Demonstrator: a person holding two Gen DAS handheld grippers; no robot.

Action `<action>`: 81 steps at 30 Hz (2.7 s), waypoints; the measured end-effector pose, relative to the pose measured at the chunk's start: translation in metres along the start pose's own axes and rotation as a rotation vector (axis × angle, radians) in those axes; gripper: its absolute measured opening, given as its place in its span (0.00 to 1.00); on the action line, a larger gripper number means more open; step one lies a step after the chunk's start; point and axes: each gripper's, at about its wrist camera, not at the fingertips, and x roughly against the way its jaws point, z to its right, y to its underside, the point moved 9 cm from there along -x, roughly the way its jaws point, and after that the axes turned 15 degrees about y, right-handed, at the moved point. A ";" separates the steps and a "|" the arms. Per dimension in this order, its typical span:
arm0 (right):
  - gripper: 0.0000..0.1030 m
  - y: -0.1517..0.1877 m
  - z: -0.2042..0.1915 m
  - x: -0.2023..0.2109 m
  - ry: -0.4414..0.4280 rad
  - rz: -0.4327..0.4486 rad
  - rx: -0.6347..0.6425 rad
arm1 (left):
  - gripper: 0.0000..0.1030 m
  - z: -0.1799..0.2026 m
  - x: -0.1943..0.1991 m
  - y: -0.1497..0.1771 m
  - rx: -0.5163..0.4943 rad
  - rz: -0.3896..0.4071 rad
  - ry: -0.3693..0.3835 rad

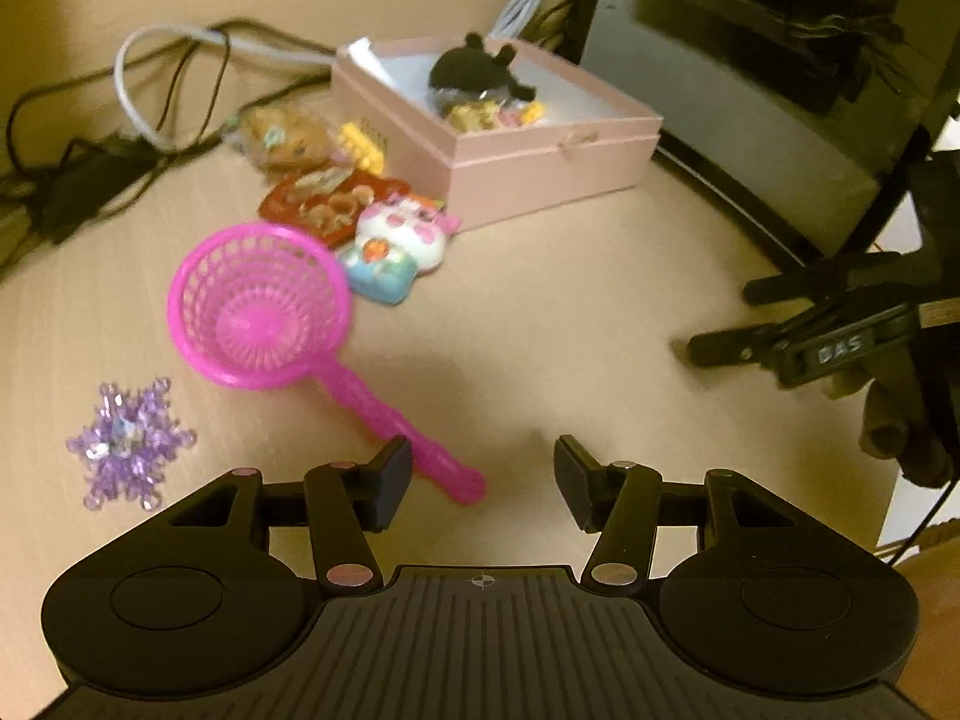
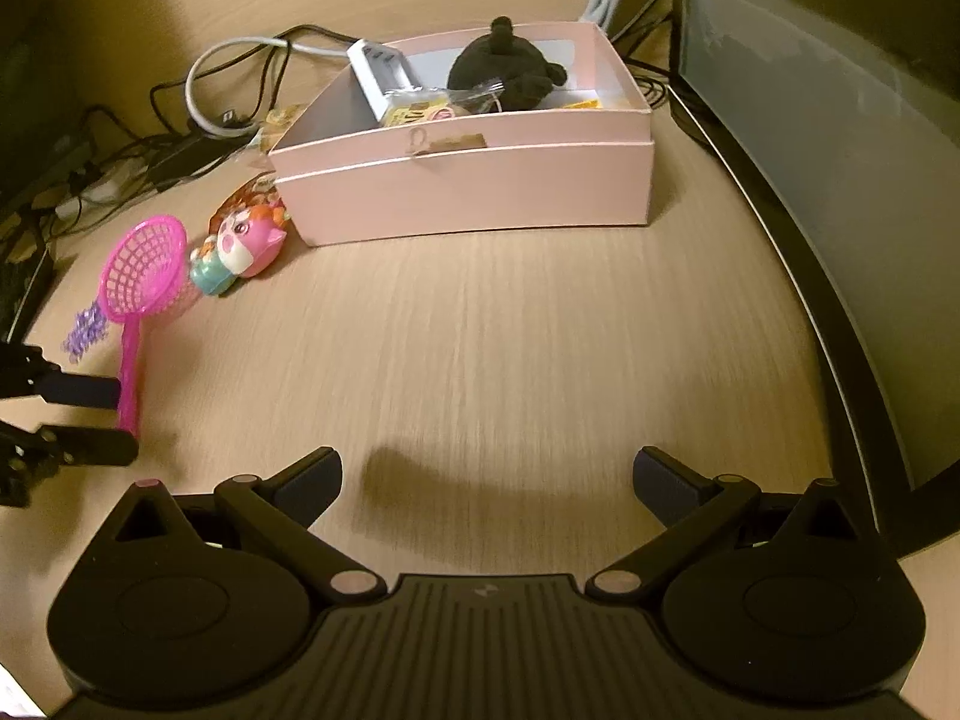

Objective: Organize objects
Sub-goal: 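Grasp the pink net scoop by its handle with the left tool, then grasp the purple snowflake beads with the right tool while the left holds the scoop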

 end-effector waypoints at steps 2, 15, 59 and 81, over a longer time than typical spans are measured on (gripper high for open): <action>1.00 0.002 -0.002 0.000 0.011 0.005 0.027 | 0.56 0.002 0.004 0.000 -0.055 -0.004 -0.050; 1.00 0.008 -0.027 0.002 0.007 -0.001 0.182 | 0.56 -0.034 0.044 -0.005 0.141 0.107 -0.141; 1.00 -0.035 -0.223 0.023 -0.298 0.157 0.451 | 0.15 -0.075 0.200 0.075 0.733 0.565 -0.640; 0.57 -0.051 -0.339 0.004 -0.378 0.170 0.547 | 0.15 -0.067 0.195 0.070 0.720 0.554 -0.577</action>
